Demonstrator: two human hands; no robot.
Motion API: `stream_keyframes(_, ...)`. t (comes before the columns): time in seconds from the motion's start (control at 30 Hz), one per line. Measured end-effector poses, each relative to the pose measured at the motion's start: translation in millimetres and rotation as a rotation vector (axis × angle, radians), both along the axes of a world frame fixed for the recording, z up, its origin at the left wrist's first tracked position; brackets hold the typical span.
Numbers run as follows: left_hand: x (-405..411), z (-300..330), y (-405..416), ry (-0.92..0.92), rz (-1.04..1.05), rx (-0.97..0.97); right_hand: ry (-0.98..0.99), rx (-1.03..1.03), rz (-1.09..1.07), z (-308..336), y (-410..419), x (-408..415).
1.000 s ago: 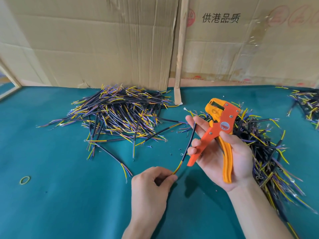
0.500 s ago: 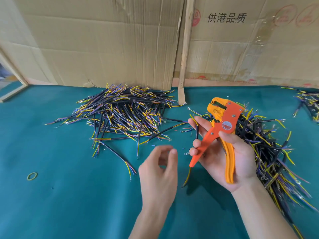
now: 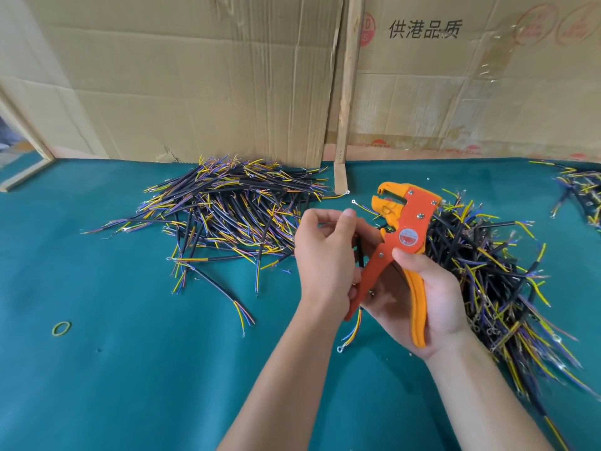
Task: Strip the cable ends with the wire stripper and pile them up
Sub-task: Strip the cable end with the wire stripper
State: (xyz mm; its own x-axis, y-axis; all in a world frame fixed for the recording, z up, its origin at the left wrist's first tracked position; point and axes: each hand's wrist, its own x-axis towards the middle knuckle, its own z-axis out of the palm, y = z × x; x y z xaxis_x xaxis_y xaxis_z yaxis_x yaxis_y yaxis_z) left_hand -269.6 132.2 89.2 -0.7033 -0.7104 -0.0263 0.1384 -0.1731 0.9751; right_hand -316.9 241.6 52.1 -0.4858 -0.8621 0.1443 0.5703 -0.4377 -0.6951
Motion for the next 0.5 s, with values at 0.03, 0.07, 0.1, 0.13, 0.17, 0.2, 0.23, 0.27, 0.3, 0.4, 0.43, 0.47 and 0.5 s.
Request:
stream_keyframes(0.03,0,-1,-1,-0.009,-0.018,0.052,0.007,0.001,0.001,0,0,0)
stream_keyframes(0.07,-1,-2,-2,-0.034,-0.027,0.097,0.011,0.003,-0.001,0,0,0)
stream_keyframes(0.1,-1,-4,-3,-0.066,-0.030,0.131,0.009,0.010,-0.008,-1,0,-1)
stream_keyframes(0.13,-1,-6,-4,-0.094,-0.033,0.153,0.006,0.021,-0.018,-1,0,-2)
stream_keyframes(0.17,0,-8,-4,-0.105,-0.047,0.172,0.004,0.032,-0.029,-2,0,-3)
stream_keyframes(0.2,1,-9,-4,-0.097,-0.069,0.195,0.001,0.037,-0.035,-2,0,-3)
stream_keyframes(0.23,1,-10,-4,-0.075,-0.097,0.222,0.000,0.034,-0.037,-2,0,-4)
stream_keyframes(0.27,2,-11,-3,-0.053,-0.126,0.248,-0.001,0.026,-0.036,-2,0,-4)
stream_keyframes(0.3,2,-12,-3,-0.047,-0.154,0.262,-0.002,0.018,-0.034,-2,0,-4)
stream_keyframes(0.4,7,-19,-4,-0.118,-0.245,0.213,-0.006,-0.001,-0.034,0,0,-3)
stream_keyframes(0.43,9,-20,-5,-0.146,-0.269,0.181,-0.008,-0.009,-0.031,1,0,-3)
stream_keyframes(0.47,11,-22,-6,-0.156,-0.279,0.155,-0.011,-0.014,-0.025,1,0,-2)
stream_keyframes(0.5,12,-22,-7,-0.146,-0.272,0.136,-0.013,-0.013,-0.018,1,0,-2)
